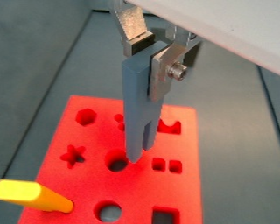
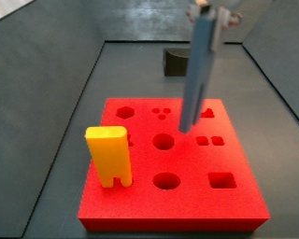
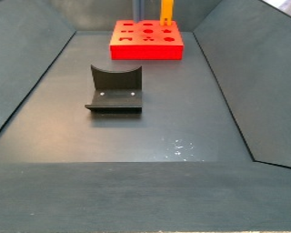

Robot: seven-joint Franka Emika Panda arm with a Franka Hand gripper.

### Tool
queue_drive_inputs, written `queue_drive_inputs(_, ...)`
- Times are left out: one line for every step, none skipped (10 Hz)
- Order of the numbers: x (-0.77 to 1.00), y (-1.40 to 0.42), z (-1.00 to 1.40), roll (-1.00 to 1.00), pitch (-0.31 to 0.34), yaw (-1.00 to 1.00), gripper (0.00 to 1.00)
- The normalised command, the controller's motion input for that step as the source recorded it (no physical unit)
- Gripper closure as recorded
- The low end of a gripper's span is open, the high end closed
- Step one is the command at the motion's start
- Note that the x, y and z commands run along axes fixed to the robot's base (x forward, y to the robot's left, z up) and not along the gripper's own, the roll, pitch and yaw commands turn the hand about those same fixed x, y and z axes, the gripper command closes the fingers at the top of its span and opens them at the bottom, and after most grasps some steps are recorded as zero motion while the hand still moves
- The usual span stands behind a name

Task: Pick up the double-square object. Move up. Move to above the board. Insert the double-square object.
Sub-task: Insert the double-square object.

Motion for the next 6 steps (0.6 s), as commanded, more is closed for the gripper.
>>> queue_drive_inputs(0.07,-0.21,-0.25,0.03,-0.02,-0.92,1.0)
queue_drive_inputs(0.05,-0.13,-0.18,0.03,-0.017,-0.97,1.0)
queue_drive_inputs(0.05,-0.12,-0.12,0.0,-0.024,-0.98,1.0)
queue_drive_inputs(0.08,-0.1,-0.03,0.0,-0.047,-0.96,1.0)
queue_drive_inputs(0.07,-0.1,0.0,0.0,-0.053,-0.97,1.0)
queue_drive_inputs(0.09,-0.08,-0.11,0.01,-0.07,-0.95,1.0)
